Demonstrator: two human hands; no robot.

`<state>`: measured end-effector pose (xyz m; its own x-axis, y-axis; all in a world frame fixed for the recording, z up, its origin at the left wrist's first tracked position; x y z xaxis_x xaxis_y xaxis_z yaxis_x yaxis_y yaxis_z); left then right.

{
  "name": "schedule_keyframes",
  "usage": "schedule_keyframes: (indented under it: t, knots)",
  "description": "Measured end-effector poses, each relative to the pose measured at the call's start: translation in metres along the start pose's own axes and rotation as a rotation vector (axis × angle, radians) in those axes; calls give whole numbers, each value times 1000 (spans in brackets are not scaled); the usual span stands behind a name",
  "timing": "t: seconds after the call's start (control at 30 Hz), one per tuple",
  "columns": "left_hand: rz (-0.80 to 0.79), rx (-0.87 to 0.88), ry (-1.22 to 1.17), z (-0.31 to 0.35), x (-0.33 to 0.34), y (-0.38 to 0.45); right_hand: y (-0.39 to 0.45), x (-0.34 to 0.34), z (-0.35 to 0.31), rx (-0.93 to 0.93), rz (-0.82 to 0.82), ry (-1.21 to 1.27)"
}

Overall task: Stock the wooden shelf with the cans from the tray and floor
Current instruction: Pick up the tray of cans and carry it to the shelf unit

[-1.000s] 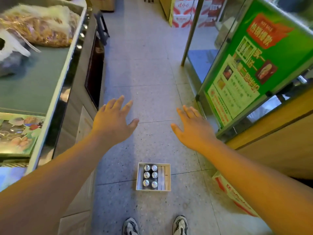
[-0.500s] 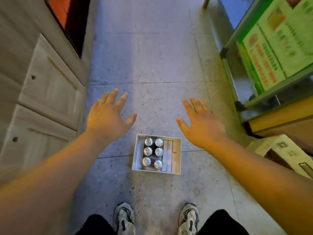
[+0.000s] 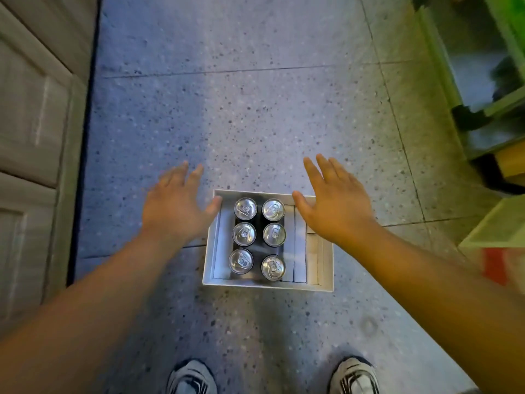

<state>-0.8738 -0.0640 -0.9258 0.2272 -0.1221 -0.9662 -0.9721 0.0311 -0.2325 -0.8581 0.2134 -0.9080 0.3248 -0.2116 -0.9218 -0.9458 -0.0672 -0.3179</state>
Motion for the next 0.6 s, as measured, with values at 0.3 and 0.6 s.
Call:
schedule_keyframes:
  t: [0.3, 0.6]
  knots:
    - [-125, -30, -69, 1, 83, -4, 3, 65, 53, 178, 43, 148]
    - [-473, -222, -648, 14, 165, -38, -40, 151, 106, 659, 140, 1007]
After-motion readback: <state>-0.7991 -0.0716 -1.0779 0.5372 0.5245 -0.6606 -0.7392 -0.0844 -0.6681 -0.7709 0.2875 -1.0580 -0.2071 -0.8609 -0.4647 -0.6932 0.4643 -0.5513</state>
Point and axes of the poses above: each hand's wrist, its own y-axis towards the middle knuckle, its own x-axis out of the palm, z = x × y, the point moved 10 cm from there along y, towards the middle knuckle, and after that the axes turned 12 degrees about y, right-handed, at the moved point
